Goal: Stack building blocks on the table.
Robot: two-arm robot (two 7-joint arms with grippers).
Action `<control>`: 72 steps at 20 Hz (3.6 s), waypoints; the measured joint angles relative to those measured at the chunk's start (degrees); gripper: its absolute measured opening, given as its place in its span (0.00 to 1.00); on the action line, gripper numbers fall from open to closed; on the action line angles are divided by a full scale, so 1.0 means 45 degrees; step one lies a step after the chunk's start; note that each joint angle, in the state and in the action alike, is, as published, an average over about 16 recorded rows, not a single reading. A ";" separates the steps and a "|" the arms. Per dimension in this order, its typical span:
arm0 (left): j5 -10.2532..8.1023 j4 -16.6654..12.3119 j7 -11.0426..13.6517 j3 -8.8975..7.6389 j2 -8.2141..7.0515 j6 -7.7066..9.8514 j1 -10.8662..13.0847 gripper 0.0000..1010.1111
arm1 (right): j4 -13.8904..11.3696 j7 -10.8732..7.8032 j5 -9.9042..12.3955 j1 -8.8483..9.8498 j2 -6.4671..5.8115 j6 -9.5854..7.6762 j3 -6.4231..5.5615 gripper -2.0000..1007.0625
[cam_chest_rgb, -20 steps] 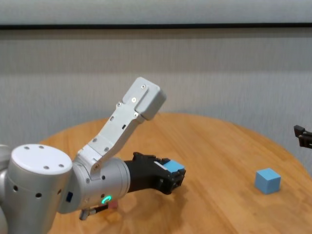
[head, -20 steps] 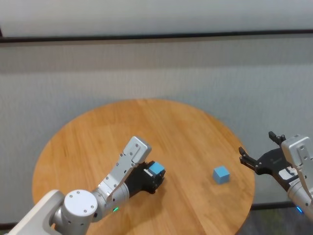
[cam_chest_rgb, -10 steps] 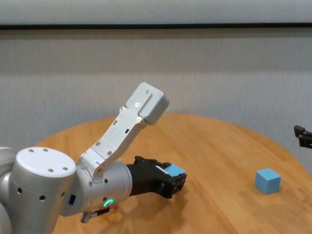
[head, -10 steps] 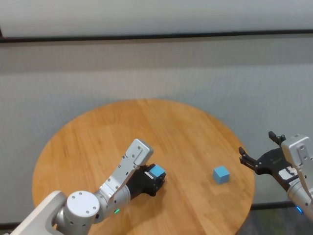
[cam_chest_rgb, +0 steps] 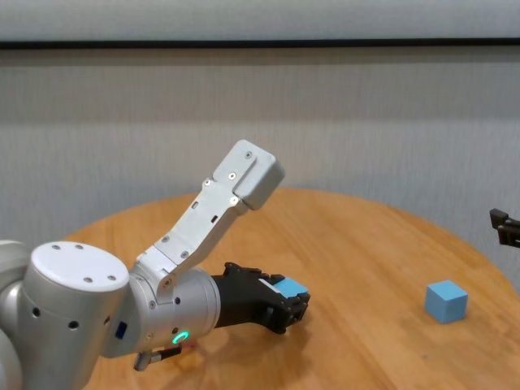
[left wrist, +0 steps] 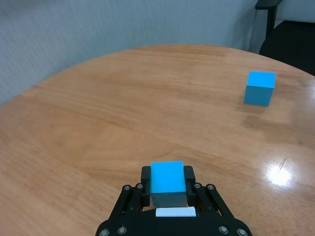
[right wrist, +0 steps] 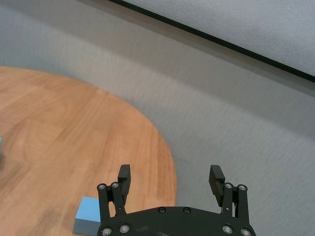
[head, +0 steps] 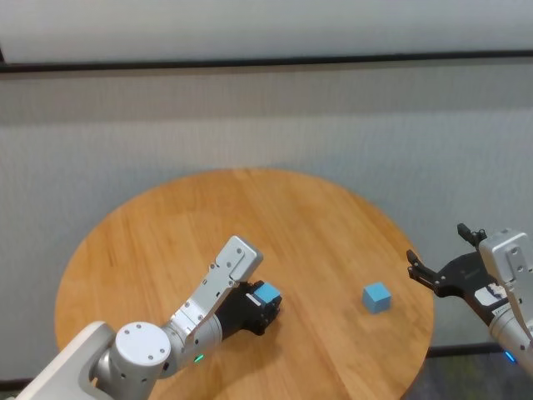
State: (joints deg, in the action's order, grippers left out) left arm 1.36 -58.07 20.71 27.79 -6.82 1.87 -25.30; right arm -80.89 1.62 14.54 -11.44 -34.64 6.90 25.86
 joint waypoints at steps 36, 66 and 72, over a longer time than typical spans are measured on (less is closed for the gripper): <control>-0.0926 -0.6091 0.0121 -0.1661 -0.2642 0.0843 0.2505 0.99 | -0.0044 -0.0014 0.0018 -0.0002 0.0151 -0.0145 0.0017 1.00; -0.0874 -0.5833 0.0099 -0.1576 -0.2478 0.0812 0.2365 0.99 | 0.0406 0.0498 0.0911 0.0142 0.3197 -0.2812 -0.0654 1.00; -0.0870 -0.5826 0.0100 -0.1571 -0.2473 0.0811 0.2359 0.99 | 0.0609 0.0474 -0.0104 -0.0103 0.3108 -0.2600 -0.0280 1.00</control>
State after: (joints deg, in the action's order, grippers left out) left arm -2.55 -84.29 21.16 20.72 -17.95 5.52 -14.69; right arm -78.15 3.75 14.07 -11.90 -20.65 -4.80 24.60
